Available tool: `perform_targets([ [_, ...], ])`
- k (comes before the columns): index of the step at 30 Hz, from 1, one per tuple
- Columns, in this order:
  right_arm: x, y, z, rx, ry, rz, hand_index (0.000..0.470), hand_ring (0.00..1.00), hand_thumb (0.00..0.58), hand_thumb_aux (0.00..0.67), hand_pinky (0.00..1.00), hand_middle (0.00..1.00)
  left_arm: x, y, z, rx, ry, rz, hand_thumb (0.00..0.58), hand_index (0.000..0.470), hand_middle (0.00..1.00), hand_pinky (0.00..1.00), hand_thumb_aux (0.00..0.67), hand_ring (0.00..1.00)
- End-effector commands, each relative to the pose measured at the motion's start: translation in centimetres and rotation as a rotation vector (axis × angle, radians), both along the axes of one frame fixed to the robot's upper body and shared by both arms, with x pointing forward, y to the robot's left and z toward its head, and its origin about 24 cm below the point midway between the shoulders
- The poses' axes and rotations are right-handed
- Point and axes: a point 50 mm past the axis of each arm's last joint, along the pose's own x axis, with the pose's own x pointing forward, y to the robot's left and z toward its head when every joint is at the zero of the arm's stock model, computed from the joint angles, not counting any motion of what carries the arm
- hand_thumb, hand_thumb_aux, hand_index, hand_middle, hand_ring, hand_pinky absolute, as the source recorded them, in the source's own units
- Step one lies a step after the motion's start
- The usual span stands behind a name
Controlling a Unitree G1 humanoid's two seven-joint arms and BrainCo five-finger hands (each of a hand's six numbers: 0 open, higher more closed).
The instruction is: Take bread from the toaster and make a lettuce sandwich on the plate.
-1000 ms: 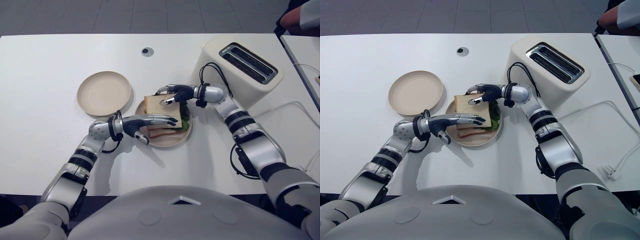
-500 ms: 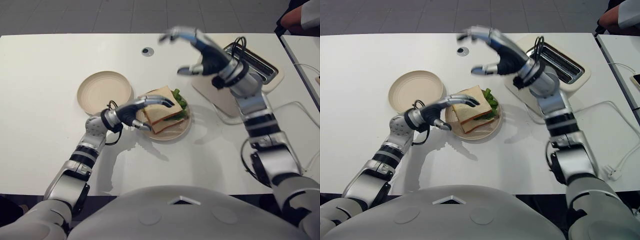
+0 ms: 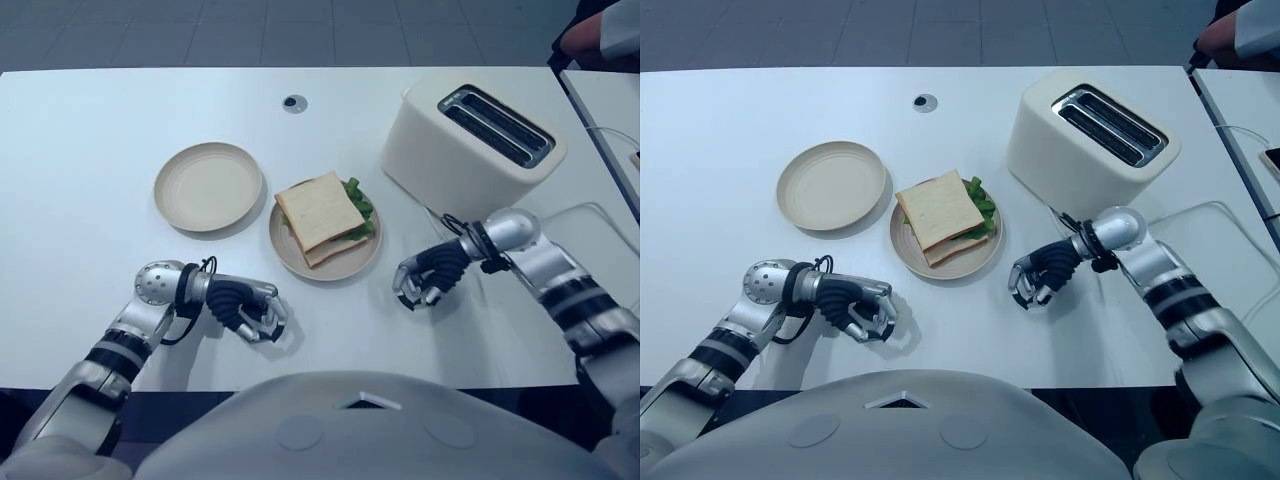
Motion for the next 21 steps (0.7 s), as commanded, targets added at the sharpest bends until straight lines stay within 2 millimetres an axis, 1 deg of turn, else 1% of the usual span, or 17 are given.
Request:
perform_targets([
  [1,3.2,1.9,-1.3,-0.004,-0.199,-0.113,0.470,1.00,0.580,0.670,1.00,1.00,3.2,-0.2,-2.1,0.236,-0.142,0.159,0.580,0.470,1.00,1.00,0.670,1.00],
  [3,5.0,2.9,-0.5,0.091,-0.332,-0.232,0.470,1.00,0.580,0.670,1.00,1.00,5.1,-0.4,-2.3,0.286,-0.252,0.256,0.580,0.470,1.00,1.00,0.670,1.00],
  [5,6.8,3.5,0.4,0.165,-0.482,-0.379,0.470,1.00,0.580,0.670,1.00,1.00,7.2,-0.3,-2.1,0.329,-0.374,0.379,0.580,0.470,1.00,1.00,0.670,1.00],
  [7,8.1,3.8,1.1,0.232,-0.599,-0.529,0.470,1.00,0.580,0.670,1.00,1.00,9.6,-0.2,-1.3,0.336,-0.518,0.530,0.580,0.470,1.00,1.00,0.670,1.00],
  [8,8.6,4.0,1.4,0.269,-0.638,-0.599,0.470,1.00,0.580,0.670,1.00,1.00,10.6,-0.3,-0.7,0.308,-0.580,0.604,0.580,0.470,1.00,1.00,0.670,1.00],
  [9,9.0,4.2,1.8,0.314,-0.683,-0.662,0.470,1.00,0.580,0.670,1.00,1.00,11.5,-0.4,0.1,0.271,-0.640,0.678,0.580,0.470,0.96,0.96,0.670,0.96],
  [10,9.4,4.3,2.2,0.365,-0.719,-0.730,0.470,1.00,0.580,0.670,1.00,1.00,12.2,-0.4,0.8,0.225,-0.690,0.746,0.498,0.293,0.85,0.85,0.418,0.85],
  [11,9.6,4.5,2.8,0.406,-0.756,-0.772,0.470,1.00,0.580,0.670,1.00,1.00,12.8,-0.6,1.6,0.170,-0.733,0.802,0.108,0.046,0.63,0.63,0.066,0.63],
  [12,9.9,4.8,3.5,0.473,-0.785,-0.820,0.470,1.00,0.580,0.670,1.00,1.00,13.1,-0.6,2.3,0.112,-0.770,0.841,0.000,0.000,0.34,0.34,0.000,0.34],
  [13,10.2,5.1,4.4,0.554,-0.785,-0.872,0.284,0.92,0.489,0.405,0.92,0.92,13.1,-0.8,3.2,0.018,-0.785,0.877,0.000,0.000,0.07,0.07,0.000,0.07],
  [14,10.3,5.4,5.3,0.636,-0.792,-0.912,0.015,0.78,0.036,0.021,0.78,0.78,13.0,-1.1,4.3,-0.101,-0.775,0.902,0.000,0.000,0.00,0.00,0.000,0.00],
  [15,10.4,5.6,6.3,0.718,-0.789,-0.944,0.000,0.67,0.000,0.000,0.67,0.67,12.6,-1.3,5.3,-0.219,-0.765,0.908,0.000,0.000,0.00,0.00,0.000,0.00],
  [16,10.3,5.8,7.6,0.821,-0.783,-0.961,0.000,0.31,0.000,0.000,0.31,0.31,11.9,-1.7,6.8,-0.377,-0.748,0.899,0.000,0.000,0.00,0.00,0.000,0.00],
  [17,9.9,5.9,9.1,0.932,-0.786,-0.965,0.000,0.00,0.000,0.000,0.00,0.00,11.1,-1.9,8.6,-0.535,-0.742,0.885,0.000,0.000,0.00,0.00,0.000,0.00],
  [19,8.9,5.9,12.0,1.120,-0.800,-0.951,0.000,0.00,0.000,0.000,0.00,0.00,9.7,-1.9,12.0,-0.793,-0.749,0.872,0.000,0.000,0.00,0.00,0.000,0.00],
  [21,7.8,5.8,14.1,1.233,-0.820,-0.922,0.000,0.00,0.000,0.000,0.00,0.00,9.0,-1.7,14.3,-0.933,-0.736,0.889,0.000,0.000,0.00,0.00,0.000,0.00],
])
